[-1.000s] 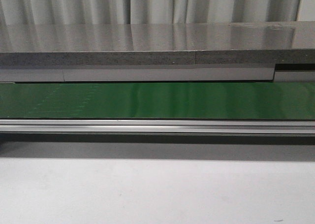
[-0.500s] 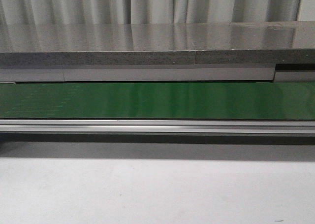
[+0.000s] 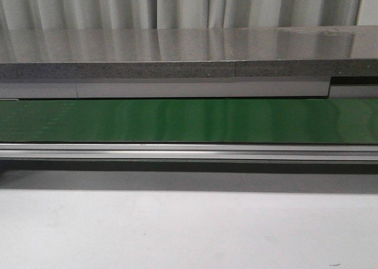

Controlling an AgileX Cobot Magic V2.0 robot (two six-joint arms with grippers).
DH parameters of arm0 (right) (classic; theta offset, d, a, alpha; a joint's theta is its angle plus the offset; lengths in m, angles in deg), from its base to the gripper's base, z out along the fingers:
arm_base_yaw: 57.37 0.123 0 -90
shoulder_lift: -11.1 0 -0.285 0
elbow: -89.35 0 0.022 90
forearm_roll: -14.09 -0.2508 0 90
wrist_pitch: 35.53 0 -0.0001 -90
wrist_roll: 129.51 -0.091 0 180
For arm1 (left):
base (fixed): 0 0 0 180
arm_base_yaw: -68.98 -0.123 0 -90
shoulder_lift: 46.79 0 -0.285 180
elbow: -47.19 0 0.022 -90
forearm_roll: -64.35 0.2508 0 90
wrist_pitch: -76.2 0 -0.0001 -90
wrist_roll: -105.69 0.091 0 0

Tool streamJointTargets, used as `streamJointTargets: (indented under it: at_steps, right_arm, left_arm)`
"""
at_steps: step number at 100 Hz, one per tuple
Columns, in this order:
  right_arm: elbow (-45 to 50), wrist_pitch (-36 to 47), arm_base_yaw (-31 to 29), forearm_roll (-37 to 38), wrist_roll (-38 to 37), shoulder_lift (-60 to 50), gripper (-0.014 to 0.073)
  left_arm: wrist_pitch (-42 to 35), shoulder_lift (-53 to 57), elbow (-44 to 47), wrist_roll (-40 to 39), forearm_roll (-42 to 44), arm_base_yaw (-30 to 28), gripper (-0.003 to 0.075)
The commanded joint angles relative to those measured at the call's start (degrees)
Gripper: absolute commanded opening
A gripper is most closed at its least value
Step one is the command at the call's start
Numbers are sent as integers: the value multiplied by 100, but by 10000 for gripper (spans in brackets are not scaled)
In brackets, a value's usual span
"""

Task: Move button from right to left
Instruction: 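Close the right gripper on the yellow-capped button and lift it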

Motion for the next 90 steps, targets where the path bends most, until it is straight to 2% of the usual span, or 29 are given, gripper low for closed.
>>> streamJointTargets:
  at_steps: [1, 19, 46, 90]
  right_arm:
    - [-206, 468, -243, -97, 325, 158, 616]
    - [-206, 604, -595, -220, 747, 757, 591]
    - [-234, 1194, -918, -949, 1639, 1735, 591]
    - [-1023, 1345, -1019, -1229, 1787, 3459, 591]
  left_arm:
    - [-454, 180, 259, -23, 0, -17, -20]
    - [-454, 180, 259, -23, 0, -17, -20]
    - [-454, 180, 259, -23, 0, -17, -20]
    - [-454, 180, 259, -23, 0, -17, -20]
